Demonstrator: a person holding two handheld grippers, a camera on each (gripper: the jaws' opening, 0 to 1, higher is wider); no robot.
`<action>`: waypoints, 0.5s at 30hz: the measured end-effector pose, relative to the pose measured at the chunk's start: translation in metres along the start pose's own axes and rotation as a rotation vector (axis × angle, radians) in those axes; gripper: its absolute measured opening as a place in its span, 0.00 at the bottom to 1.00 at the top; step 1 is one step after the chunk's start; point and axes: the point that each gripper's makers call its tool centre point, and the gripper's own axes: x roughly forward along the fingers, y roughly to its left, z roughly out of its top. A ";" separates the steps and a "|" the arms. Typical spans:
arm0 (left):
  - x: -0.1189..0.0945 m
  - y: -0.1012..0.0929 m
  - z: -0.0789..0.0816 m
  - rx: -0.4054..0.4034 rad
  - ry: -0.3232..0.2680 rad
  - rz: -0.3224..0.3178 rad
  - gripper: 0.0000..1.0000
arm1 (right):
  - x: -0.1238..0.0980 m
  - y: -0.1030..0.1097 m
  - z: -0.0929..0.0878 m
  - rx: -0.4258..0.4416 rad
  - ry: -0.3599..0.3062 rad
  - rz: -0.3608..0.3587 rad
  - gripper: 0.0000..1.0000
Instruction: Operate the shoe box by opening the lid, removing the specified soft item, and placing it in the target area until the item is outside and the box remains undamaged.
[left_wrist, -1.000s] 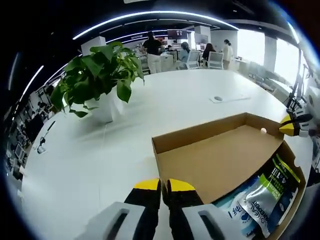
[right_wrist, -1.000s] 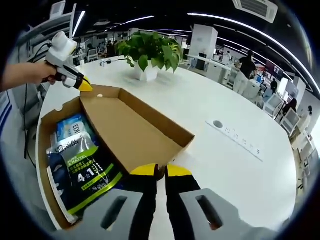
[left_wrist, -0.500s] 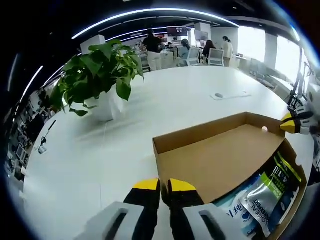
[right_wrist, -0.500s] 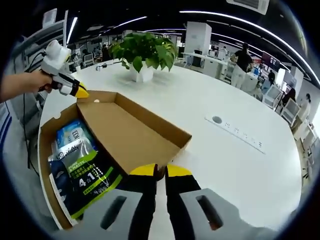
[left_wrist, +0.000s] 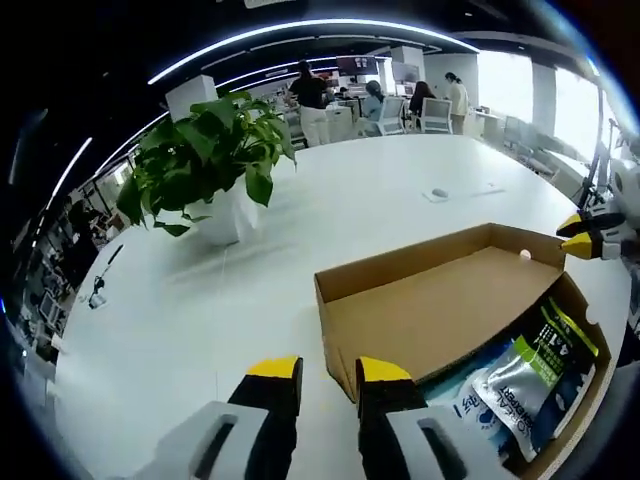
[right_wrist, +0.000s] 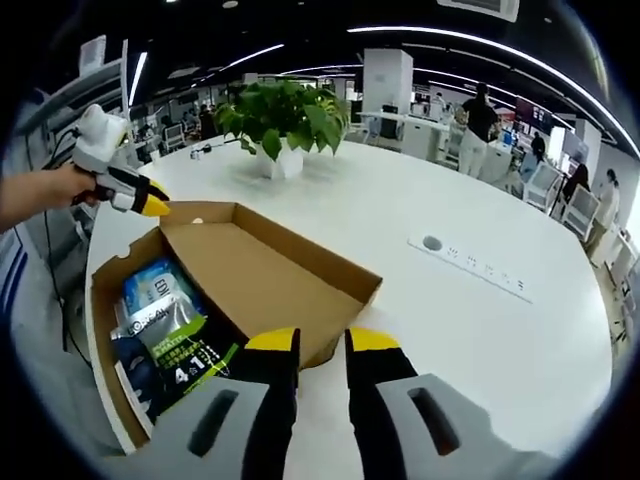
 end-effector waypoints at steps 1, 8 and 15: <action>-0.003 -0.002 0.001 -0.003 -0.004 -0.005 0.23 | -0.002 0.001 0.000 0.004 -0.001 0.005 0.21; -0.020 -0.022 0.001 -0.015 -0.023 -0.041 0.26 | -0.017 0.009 -0.005 -0.011 0.006 0.031 0.27; -0.030 -0.049 -0.007 -0.016 -0.004 -0.107 0.30 | -0.033 0.023 -0.009 -0.031 0.010 0.068 0.33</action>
